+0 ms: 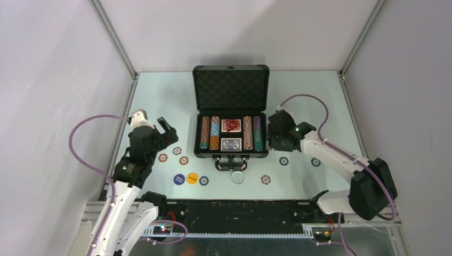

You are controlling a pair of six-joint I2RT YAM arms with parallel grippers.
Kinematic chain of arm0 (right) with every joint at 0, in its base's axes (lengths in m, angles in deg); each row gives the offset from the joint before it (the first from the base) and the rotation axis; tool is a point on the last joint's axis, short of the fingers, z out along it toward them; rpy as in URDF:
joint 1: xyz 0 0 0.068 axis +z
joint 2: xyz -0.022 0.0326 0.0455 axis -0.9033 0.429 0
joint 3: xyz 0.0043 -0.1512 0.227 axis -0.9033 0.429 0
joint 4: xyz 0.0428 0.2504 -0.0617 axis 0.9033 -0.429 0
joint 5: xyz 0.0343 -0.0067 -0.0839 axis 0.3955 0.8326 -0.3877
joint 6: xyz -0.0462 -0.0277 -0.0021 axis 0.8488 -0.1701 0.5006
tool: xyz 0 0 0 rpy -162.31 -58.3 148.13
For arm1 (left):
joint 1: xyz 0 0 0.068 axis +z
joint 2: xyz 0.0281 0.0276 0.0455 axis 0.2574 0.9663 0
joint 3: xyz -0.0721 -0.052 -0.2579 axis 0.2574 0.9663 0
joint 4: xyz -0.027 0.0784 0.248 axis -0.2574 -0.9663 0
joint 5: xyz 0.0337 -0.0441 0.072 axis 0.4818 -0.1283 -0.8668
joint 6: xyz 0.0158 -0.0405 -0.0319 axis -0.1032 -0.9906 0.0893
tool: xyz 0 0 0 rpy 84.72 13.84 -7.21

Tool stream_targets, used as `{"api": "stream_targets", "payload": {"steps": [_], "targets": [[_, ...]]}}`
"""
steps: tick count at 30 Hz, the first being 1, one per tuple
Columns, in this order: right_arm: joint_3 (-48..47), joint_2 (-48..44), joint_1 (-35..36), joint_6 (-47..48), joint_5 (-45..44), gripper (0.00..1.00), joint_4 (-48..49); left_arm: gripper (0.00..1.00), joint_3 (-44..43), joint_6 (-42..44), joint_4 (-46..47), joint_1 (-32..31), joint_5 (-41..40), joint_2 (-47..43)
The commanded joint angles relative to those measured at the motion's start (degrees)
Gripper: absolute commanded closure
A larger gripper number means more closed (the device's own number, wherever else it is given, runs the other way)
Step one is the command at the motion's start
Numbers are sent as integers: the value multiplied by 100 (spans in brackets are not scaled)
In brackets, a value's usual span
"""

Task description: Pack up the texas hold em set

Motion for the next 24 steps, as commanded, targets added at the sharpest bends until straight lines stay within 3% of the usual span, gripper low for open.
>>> {"api": "stream_targets", "payload": {"steps": [1, 4, 10, 15, 24], "targets": [[-81, -576, 1055, -312, 52, 39, 28, 2, -228, 50, 66, 82, 82, 20], [-497, -343, 2179, -510, 151, 37, 51, 2, -279, 50, 5, 151, 122, 27], [-2134, 1244, 3828, -561, 81, 35, -202, 2, -527, 247, -261, 748, 344, 88], [-3154, 2617, 4207, -467, 466, 34, 86, 2, -545, 559, -374, 1215, 445, -29], [-4215, 4130, 4408, -338, 836, 31, -70, 2, -383, 696, -379, 1293, 151, -132]]}}
